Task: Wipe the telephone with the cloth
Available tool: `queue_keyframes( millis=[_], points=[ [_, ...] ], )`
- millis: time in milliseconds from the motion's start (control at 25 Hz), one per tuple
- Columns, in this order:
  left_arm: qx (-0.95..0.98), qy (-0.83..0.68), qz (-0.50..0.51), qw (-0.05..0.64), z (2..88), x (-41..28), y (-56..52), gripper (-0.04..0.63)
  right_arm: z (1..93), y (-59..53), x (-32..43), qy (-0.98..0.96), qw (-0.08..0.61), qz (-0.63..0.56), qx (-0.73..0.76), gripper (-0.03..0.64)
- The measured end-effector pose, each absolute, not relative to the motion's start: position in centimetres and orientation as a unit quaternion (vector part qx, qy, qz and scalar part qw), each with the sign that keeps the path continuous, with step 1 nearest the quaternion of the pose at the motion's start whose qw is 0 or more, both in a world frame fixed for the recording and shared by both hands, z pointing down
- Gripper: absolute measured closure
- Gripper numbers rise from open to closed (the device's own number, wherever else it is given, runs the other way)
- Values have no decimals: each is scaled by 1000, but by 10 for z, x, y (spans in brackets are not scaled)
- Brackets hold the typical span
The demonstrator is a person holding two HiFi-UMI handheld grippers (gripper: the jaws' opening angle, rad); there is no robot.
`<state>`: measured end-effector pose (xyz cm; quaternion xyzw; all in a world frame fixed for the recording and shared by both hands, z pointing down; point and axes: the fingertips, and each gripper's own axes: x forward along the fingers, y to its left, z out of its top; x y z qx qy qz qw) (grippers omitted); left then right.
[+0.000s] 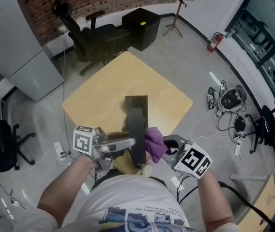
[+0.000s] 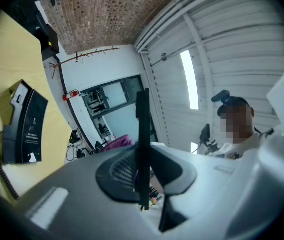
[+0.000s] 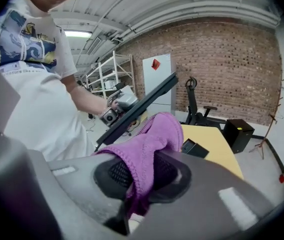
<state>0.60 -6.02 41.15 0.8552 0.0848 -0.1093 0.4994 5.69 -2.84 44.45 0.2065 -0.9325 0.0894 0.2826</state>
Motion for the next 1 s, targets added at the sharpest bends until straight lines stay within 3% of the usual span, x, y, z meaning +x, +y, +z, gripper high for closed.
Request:
queue_keyframes(
  millis=[480,1000],
  points=[
    [853,112,-102,500,408,15,-45,518,410,-84,39,-944,229,41,234,574],
    [856,76,-135,493,403,-6,-62,518,455,-10,18,-952,270,78,125,574]
  ],
)
